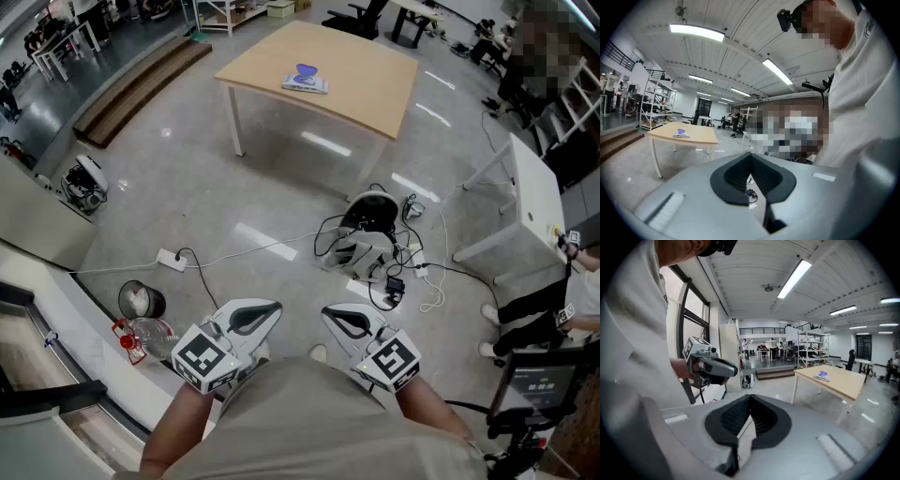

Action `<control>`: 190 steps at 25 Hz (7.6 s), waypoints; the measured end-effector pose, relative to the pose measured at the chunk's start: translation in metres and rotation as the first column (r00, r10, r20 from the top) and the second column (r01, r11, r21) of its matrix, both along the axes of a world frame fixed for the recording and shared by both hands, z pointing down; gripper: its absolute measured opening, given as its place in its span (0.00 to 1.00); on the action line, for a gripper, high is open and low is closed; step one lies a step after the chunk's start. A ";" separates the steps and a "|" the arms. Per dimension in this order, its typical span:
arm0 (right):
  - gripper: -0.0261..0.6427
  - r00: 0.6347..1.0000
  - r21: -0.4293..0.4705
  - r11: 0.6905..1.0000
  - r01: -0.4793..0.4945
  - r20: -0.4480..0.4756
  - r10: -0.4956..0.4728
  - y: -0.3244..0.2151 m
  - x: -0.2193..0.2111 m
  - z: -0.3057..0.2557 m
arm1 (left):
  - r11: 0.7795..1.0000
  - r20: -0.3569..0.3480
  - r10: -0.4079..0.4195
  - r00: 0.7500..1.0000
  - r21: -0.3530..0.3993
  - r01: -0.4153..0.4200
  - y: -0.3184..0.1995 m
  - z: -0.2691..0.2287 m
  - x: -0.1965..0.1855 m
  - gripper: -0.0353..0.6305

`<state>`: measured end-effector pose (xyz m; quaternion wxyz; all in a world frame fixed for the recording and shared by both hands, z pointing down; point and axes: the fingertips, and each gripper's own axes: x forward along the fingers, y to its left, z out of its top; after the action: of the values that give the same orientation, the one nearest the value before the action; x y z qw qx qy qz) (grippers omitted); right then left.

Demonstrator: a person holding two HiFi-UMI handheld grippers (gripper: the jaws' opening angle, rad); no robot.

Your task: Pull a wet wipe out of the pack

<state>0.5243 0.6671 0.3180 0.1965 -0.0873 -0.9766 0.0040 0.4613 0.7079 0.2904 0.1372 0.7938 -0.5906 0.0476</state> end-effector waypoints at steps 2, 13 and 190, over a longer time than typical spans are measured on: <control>0.04 1.000 0.002 1.000 0.002 0.001 -0.002 0.000 -0.001 0.000 | 1.000 -0.001 0.000 1.000 0.001 0.000 -0.001 -0.001 0.000 0.06; 0.04 0.999 -0.018 0.999 -0.035 0.023 0.036 0.003 0.001 -0.006 | 1.000 -0.007 0.012 1.000 0.003 -0.012 -0.001 0.001 0.004 0.06; 0.04 0.862 -0.027 0.936 -0.350 -0.399 0.311 -0.935 -0.699 0.325 | 0.552 0.378 0.798 0.469 -0.772 -0.316 -0.990 0.332 -0.639 0.07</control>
<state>-0.1752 -0.2675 0.6431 0.3781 0.0746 -0.9170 0.1028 -0.1778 -0.2821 0.6219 0.1225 0.7765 -0.2288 0.5742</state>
